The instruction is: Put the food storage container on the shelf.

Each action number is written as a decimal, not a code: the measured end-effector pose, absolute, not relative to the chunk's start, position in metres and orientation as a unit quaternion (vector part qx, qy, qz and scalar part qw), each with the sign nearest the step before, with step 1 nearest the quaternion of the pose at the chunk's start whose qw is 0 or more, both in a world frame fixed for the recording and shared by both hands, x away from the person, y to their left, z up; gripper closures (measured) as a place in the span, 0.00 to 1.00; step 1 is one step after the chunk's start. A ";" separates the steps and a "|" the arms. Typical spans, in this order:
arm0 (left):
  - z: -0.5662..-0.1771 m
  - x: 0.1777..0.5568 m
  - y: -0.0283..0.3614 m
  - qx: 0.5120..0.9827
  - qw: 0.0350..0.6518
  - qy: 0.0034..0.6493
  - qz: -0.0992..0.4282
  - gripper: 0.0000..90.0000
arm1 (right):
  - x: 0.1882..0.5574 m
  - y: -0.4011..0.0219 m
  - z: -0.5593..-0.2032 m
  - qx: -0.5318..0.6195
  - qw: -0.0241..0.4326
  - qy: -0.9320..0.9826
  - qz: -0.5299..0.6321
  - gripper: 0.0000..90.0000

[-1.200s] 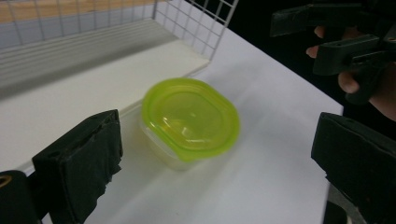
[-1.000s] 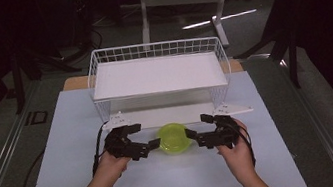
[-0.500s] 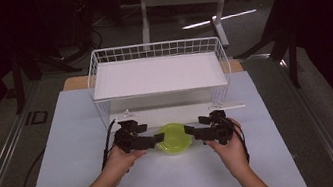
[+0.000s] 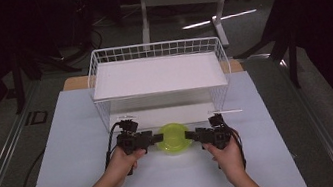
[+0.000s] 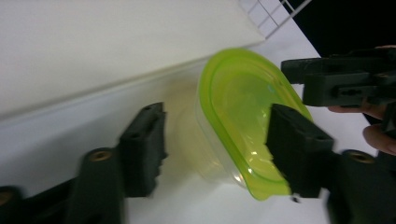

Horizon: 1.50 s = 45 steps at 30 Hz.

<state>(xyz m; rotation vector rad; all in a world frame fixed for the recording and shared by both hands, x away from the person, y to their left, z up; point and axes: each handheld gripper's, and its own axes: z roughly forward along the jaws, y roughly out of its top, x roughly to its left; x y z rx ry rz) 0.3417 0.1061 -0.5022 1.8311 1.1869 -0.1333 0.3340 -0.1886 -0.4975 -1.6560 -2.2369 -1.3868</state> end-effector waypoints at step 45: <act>-0.484 0.330 0.118 0.755 0.483 0.441 0.044 0.89 | 0.334 -0.152 -0.471 -0.500 -0.037 -0.738 -0.450 0.88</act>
